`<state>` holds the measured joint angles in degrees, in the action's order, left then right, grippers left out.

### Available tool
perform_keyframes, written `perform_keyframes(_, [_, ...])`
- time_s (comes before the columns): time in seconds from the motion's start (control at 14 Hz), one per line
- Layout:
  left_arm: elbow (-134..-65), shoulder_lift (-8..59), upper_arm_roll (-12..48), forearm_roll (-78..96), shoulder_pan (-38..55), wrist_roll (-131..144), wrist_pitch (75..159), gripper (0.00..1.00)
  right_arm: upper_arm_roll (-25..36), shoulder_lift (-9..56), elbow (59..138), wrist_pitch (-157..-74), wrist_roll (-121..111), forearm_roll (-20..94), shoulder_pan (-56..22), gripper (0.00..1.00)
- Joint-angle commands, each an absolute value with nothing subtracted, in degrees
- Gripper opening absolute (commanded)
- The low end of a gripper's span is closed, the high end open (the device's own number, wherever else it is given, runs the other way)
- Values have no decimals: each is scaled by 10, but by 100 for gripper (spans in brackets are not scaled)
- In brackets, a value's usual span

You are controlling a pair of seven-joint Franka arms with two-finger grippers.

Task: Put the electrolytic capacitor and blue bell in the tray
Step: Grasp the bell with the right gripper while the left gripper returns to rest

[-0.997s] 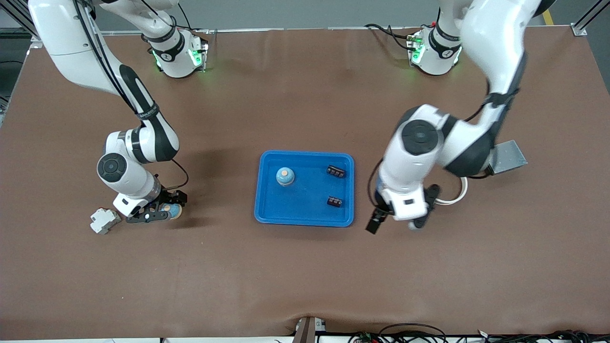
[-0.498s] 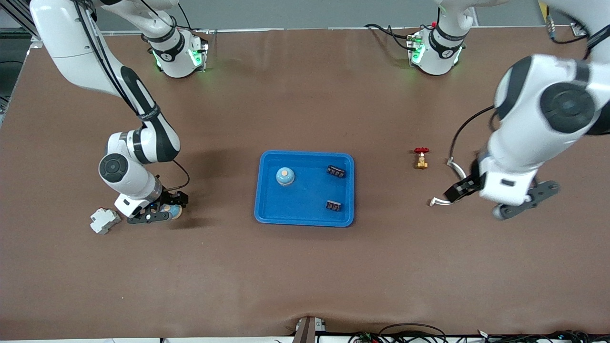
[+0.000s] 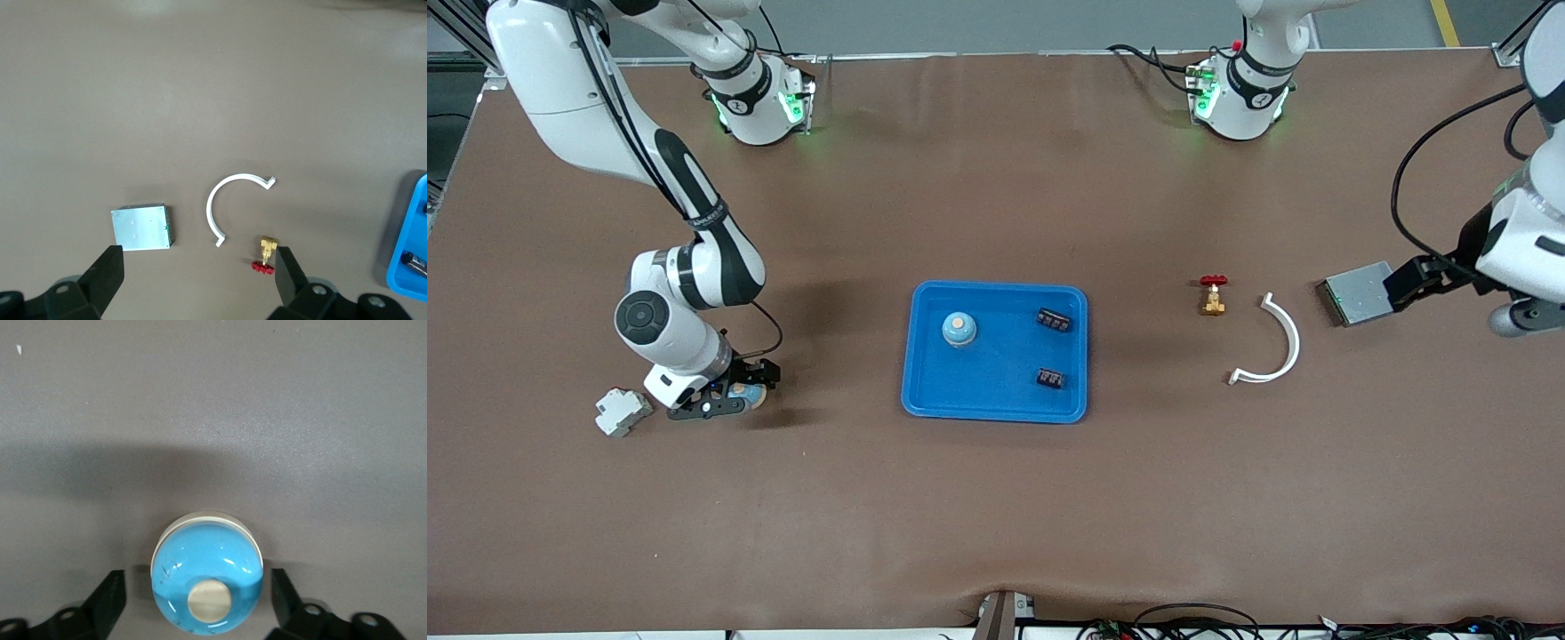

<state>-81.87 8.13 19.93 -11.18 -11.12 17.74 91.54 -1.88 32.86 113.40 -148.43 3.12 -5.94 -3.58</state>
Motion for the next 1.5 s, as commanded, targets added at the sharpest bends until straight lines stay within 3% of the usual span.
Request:
perform_keyframes(0.0, [-849,25,185,-95,-112,141,905,100,-28,334,1124,-1478,47,-62,-31,0])
perform_keyframes(0.36, [-876,-25,34,-9,-25,68,842,100,-30,333,1105,-1477,76,-62,-41,0])
perform_keyframes(0.64, [-887,-40,37,-8,-25,67,831,100,-30,332,1058,-1386,194,-62,-91,0])
perform_keyframes(1.07, [-885,-41,45,-6,-25,71,850,100,-30,339,1006,-1362,375,-60,-183,0])
perform_keyframes(1.42, [-868,-28,61,-8,-25,65,876,100,-30,384,912,-1307,524,-60,-255,0])
